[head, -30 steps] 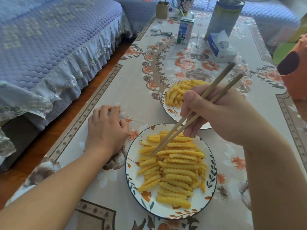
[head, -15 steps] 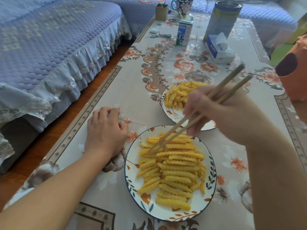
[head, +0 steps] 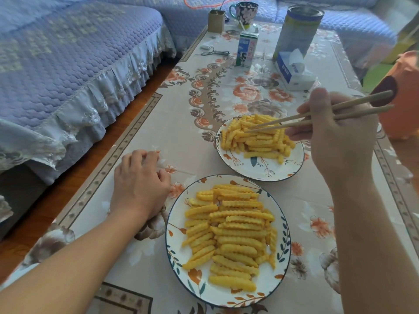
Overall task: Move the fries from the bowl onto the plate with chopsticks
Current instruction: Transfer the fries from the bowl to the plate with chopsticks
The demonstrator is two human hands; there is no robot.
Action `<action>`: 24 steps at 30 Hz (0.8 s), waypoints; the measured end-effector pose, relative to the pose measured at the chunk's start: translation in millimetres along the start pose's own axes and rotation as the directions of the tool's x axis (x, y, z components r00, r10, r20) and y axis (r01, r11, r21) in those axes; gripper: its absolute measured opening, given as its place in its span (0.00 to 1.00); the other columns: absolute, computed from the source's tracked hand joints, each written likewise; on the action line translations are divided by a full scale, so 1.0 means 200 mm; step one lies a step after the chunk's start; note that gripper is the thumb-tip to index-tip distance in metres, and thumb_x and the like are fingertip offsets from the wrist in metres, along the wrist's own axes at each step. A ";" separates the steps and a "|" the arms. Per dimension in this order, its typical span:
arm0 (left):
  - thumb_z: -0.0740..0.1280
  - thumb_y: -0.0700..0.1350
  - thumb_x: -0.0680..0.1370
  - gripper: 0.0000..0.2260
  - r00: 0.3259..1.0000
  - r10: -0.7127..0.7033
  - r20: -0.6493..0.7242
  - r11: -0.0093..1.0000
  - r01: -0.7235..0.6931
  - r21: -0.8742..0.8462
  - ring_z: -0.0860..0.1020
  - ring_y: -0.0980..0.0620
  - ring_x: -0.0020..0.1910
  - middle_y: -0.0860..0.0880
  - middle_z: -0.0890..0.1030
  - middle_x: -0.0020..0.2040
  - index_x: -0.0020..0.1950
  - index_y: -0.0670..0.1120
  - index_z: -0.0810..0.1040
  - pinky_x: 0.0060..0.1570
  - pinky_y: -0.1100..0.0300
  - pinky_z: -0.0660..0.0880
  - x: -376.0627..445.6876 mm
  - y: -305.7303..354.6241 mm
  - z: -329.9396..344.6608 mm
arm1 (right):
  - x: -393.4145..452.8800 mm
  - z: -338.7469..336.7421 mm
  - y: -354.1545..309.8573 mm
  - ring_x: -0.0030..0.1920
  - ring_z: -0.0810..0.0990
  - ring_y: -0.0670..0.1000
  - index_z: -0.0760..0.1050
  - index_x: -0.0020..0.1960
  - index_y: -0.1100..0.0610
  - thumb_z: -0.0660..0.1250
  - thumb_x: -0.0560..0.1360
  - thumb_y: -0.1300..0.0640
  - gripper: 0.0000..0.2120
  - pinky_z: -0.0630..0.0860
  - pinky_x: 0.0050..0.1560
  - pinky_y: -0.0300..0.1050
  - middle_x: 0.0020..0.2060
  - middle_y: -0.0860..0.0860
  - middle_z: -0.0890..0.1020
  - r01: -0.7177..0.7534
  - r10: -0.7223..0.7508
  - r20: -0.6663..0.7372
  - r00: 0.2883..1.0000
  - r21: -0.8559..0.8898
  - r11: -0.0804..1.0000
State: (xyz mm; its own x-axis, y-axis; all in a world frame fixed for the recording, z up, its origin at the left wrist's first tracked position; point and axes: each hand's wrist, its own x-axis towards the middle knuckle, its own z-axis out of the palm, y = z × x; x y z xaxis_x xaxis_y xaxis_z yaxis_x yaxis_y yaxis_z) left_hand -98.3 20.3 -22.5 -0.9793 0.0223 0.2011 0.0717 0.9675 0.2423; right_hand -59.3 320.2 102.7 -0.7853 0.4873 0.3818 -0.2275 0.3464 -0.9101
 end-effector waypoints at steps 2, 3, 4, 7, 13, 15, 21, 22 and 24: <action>0.63 0.48 0.77 0.16 1.000 0.000 0.004 1.000 0.000 0.007 0.70 0.42 0.62 0.43 0.75 0.61 0.63 0.46 0.76 0.62 0.43 0.69 0.00 0.00 0.00 | -0.01 0.01 0.00 0.30 0.86 0.55 0.81 0.42 0.53 0.65 0.83 0.47 0.15 0.83 0.33 0.51 0.30 0.53 0.83 -0.006 0.006 0.036 0.999 -0.011 1.000; 0.63 0.47 0.77 0.15 1.000 0.000 0.005 1.000 0.000 0.009 0.70 0.42 0.62 0.44 0.75 0.61 0.63 0.46 0.76 0.62 0.43 0.69 0.00 0.00 0.01 | -0.01 0.01 0.01 0.30 0.86 0.54 0.81 0.42 0.53 0.65 0.83 0.47 0.15 0.84 0.34 0.50 0.30 0.53 0.83 -0.010 0.012 0.052 0.999 -0.026 1.000; 0.63 0.47 0.77 0.15 1.000 0.000 0.005 1.000 0.000 0.009 0.70 0.42 0.62 0.44 0.75 0.61 0.63 0.46 0.76 0.62 0.43 0.69 0.00 0.00 0.01 | -0.01 0.02 0.02 0.30 0.86 0.54 0.82 0.43 0.53 0.65 0.83 0.48 0.14 0.84 0.34 0.49 0.30 0.53 0.83 -0.013 0.016 0.064 0.998 -0.042 0.999; 0.63 0.48 0.77 0.16 1.000 -0.002 0.002 1.000 0.002 0.000 0.70 0.42 0.62 0.44 0.75 0.61 0.64 0.46 0.76 0.63 0.43 0.69 0.00 0.00 0.01 | -0.01 0.02 0.04 0.31 0.86 0.52 0.82 0.46 0.56 0.65 0.83 0.48 0.14 0.84 0.35 0.49 0.31 0.52 0.84 0.004 0.004 0.086 0.996 -0.084 0.996; 0.62 0.48 0.76 0.17 1.000 -0.001 -0.010 1.000 0.001 -0.005 0.70 0.42 0.62 0.44 0.75 0.61 0.63 0.46 0.76 0.62 0.44 0.69 0.00 0.00 0.01 | -0.02 0.02 0.01 0.30 0.86 0.54 0.81 0.44 0.55 0.63 0.84 0.47 0.16 0.84 0.34 0.54 0.30 0.51 0.83 0.007 -0.004 0.115 0.993 -0.027 1.000; 0.62 0.47 0.77 0.16 1.000 -0.004 -0.009 1.000 0.004 -0.004 0.70 0.42 0.63 0.44 0.75 0.61 0.63 0.47 0.76 0.62 0.44 0.69 0.00 0.00 0.01 | -0.03 0.01 -0.09 0.28 0.84 0.56 0.80 0.42 0.60 0.62 0.84 0.48 0.19 0.83 0.30 0.50 0.27 0.53 0.82 -0.057 0.042 0.170 0.985 0.089 0.994; 0.62 0.47 0.76 0.16 1.000 0.004 -0.016 1.000 -0.004 0.000 0.70 0.41 0.62 0.43 0.75 0.61 0.63 0.46 0.76 0.61 0.44 0.70 0.00 -0.01 0.01 | -0.16 0.05 -0.27 0.26 0.83 0.60 0.80 0.38 0.63 0.63 0.74 0.44 0.23 0.83 0.28 0.52 0.27 0.61 0.81 -0.200 0.152 0.615 0.773 0.010 0.980; 0.63 0.47 0.76 0.16 1.000 0.004 -0.018 1.000 -0.004 -0.002 0.70 0.41 0.62 0.43 0.75 0.61 0.63 0.46 0.76 0.61 0.43 0.70 0.00 -0.01 0.01 | -0.18 0.06 -0.28 0.26 0.84 0.58 0.80 0.39 0.63 0.64 0.74 0.43 0.22 0.83 0.29 0.51 0.27 0.60 0.81 -0.180 0.148 0.625 0.766 -0.013 0.984; 0.63 0.46 0.76 0.16 1.000 -0.001 -0.015 1.000 0.001 -0.003 0.70 0.42 0.62 0.43 0.75 0.62 0.64 0.46 0.76 0.61 0.44 0.69 0.00 0.00 0.01 | -0.20 0.09 -0.28 0.27 0.84 0.56 0.81 0.39 0.61 0.65 0.76 0.44 0.21 0.82 0.29 0.46 0.26 0.58 0.82 -0.141 0.136 0.646 0.751 -0.045 0.989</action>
State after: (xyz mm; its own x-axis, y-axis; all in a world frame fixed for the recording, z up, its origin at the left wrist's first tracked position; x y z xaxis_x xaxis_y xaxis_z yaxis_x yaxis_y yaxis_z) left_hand -99.1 20.7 -24.5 -0.9765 0.0175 0.2149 0.0712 0.9669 0.2449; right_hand -25.6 268.1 135.3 -0.9927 -0.1052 0.0586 -0.0888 0.3101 -0.9466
